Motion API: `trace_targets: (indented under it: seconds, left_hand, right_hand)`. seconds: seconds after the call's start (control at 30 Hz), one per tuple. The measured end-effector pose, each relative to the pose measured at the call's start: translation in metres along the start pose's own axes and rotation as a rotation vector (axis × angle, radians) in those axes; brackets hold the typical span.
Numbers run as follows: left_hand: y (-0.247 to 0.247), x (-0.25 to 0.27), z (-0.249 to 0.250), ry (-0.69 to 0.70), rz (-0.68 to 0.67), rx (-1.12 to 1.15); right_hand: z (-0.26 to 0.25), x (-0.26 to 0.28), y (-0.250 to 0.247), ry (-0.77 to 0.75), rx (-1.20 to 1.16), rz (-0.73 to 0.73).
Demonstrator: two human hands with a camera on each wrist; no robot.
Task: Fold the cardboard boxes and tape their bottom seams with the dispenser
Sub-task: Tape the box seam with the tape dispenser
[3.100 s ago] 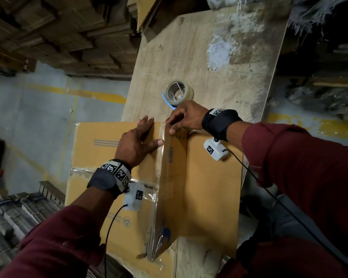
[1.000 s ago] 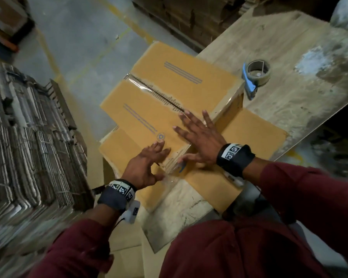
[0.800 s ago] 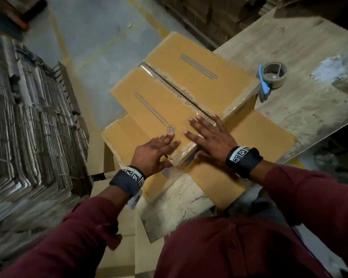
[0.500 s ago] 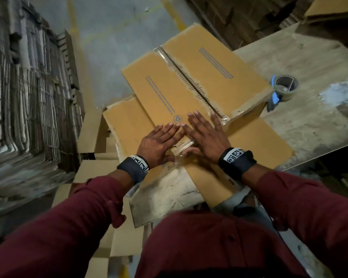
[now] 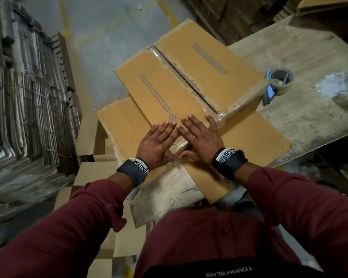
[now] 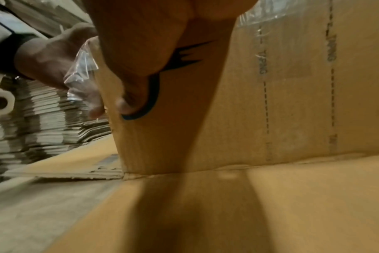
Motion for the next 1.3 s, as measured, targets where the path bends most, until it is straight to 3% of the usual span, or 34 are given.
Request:
trace_targets:
  seconds: [0.17, 0.23, 0.37, 0.53, 0.63, 0.77, 0.83, 0.97, 1.3]
  left_hand:
    - [-0.002, 0.0, 0.009, -0.034, 0.087, -0.001]
    - [-0.003, -0.002, 0.014, -0.109, 0.115, 0.032]
    - [0.001, -0.01, 0.023, -0.247, 0.084, 0.022]
    - [0.003, -0.009, 0.024, -0.264, 0.054, 0.012]
    - [-0.008, -0.007, 0.019, -0.214, 0.048, 0.111]
    - [-0.013, 0.011, -0.006, -0.014, -0.099, 0.12]
    - [-0.012, 0.014, -0.014, 0.026, -0.073, 0.091]
    - [-0.01, 0.005, -0.01, 0.052, 0.051, 0.019]
    - [-0.01, 0.007, -0.004, 0.066, 0.055, 0.059]
  right_hand:
    - [0.004, 0.004, 0.004, -0.044, 0.045, 0.0]
    - [0.003, 0.003, 0.003, -0.052, 0.051, -0.003]
    - [0.003, 0.003, 0.002, -0.021, 0.041, -0.016]
    - [0.002, 0.005, 0.005, -0.015, 0.024, -0.035]
    - [0.0, 0.005, 0.004, 0.012, 0.004, -0.023]
    - [-0.008, 0.004, 0.004, 0.016, -0.003, -0.039]
    - [-0.01, 0.002, 0.003, 0.039, -0.003, -0.043]
    - [-0.009, -0.001, 0.005, 0.074, -0.017, -0.047]
    - [-0.004, 0.002, 0.004, 0.028, -0.093, 0.047]
Point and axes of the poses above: each hand's wrist, its own x-axis away from the middle knuckle, its own y-axis out of the palm, z = x × y, the point moved 5 cm from there along -x, towards the middle knuckle, and after that the axes turned 10 degrees about x, right-handed, at the moved point
